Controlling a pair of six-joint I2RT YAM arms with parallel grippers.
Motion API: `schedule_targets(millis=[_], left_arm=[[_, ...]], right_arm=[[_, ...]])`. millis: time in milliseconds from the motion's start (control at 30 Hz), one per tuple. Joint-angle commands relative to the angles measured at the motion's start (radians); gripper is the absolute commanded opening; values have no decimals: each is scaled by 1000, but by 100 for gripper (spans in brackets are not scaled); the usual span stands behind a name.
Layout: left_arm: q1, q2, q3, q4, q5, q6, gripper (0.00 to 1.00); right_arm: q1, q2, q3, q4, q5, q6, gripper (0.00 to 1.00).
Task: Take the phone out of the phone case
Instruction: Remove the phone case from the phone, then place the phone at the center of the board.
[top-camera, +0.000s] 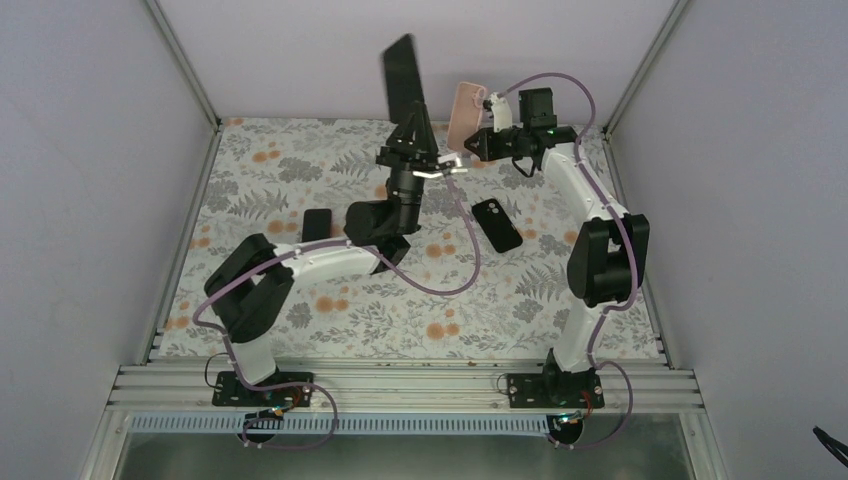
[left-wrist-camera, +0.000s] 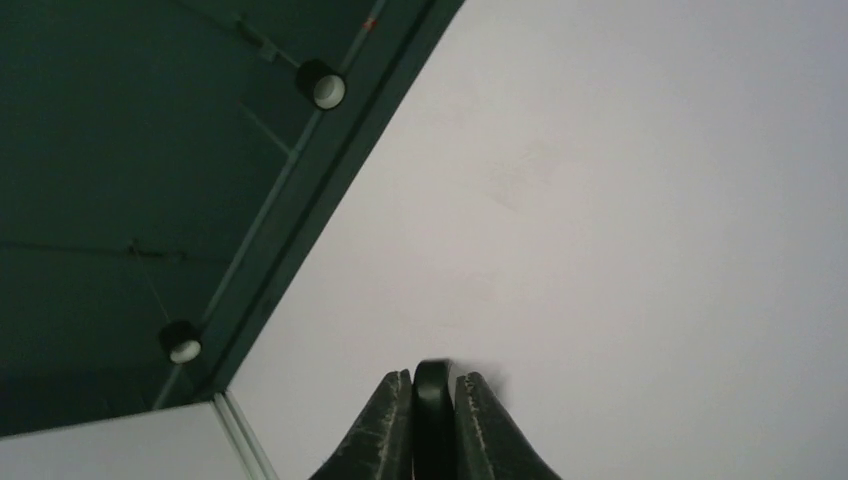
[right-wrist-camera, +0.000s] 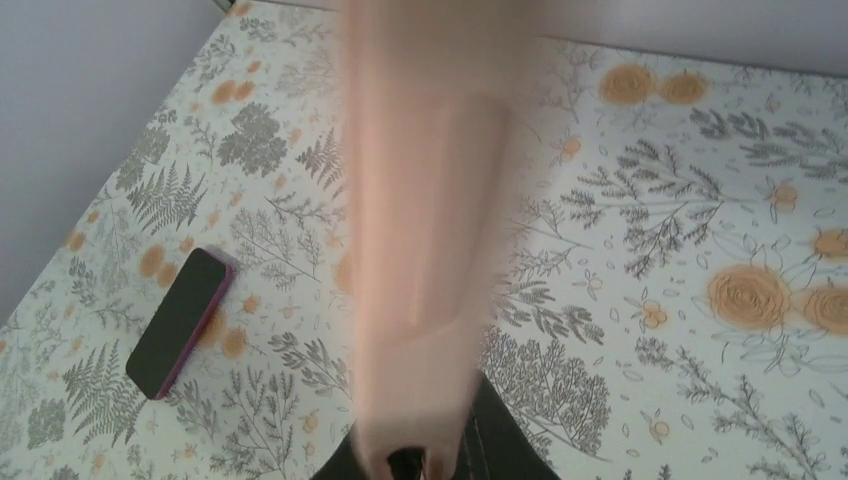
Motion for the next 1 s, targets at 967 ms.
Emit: schedule_targets(millis=[967], left_arm=[[-22,232,-451,292,-153,-43,2]], right_arm=[[-249,-38,-159,-177,-8,-212,3]])
